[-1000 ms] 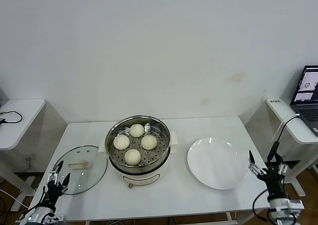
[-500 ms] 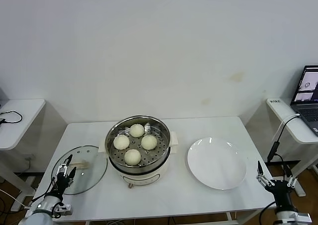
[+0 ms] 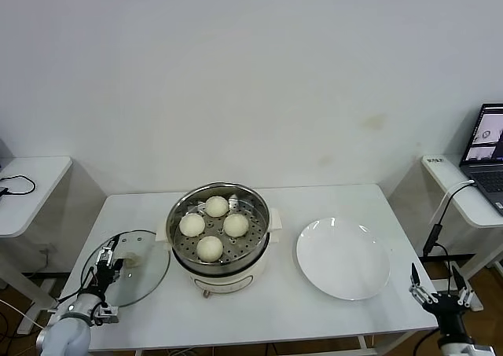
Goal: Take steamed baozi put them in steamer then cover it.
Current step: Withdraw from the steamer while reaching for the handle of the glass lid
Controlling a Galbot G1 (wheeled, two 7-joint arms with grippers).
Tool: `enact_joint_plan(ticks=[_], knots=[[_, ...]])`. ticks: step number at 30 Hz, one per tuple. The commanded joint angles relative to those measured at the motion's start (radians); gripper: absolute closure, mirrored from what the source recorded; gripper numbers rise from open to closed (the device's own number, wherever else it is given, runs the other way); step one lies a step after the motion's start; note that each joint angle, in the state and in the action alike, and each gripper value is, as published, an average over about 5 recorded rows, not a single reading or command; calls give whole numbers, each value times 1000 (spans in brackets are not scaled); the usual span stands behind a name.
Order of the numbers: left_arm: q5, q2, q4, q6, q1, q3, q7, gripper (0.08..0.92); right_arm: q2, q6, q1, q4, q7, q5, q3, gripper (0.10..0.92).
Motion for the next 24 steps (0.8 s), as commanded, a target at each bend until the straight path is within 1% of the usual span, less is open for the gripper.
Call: enact_joint_plan(ticks=[1,8,11,18,24], knots=[[-1,3,107,-3,-88,33,-5,177,9,0,-3,-6,-2,-6,1,203],[-20,5,99,-6,-90,37,0,177,19,3,1,-16,-4,-15,-13,203],[-21,6,93,-6,-88,41,14,213,20,4,2,-21,-5,-18,-17,203],[-22,15,91,-12,-96,57,60,407,21,4,3,-27,-8,-20,-22,203],[-33,13,111,-13,-106,62,59,580,23,4,6,-33,-9,-23,-25,203]])
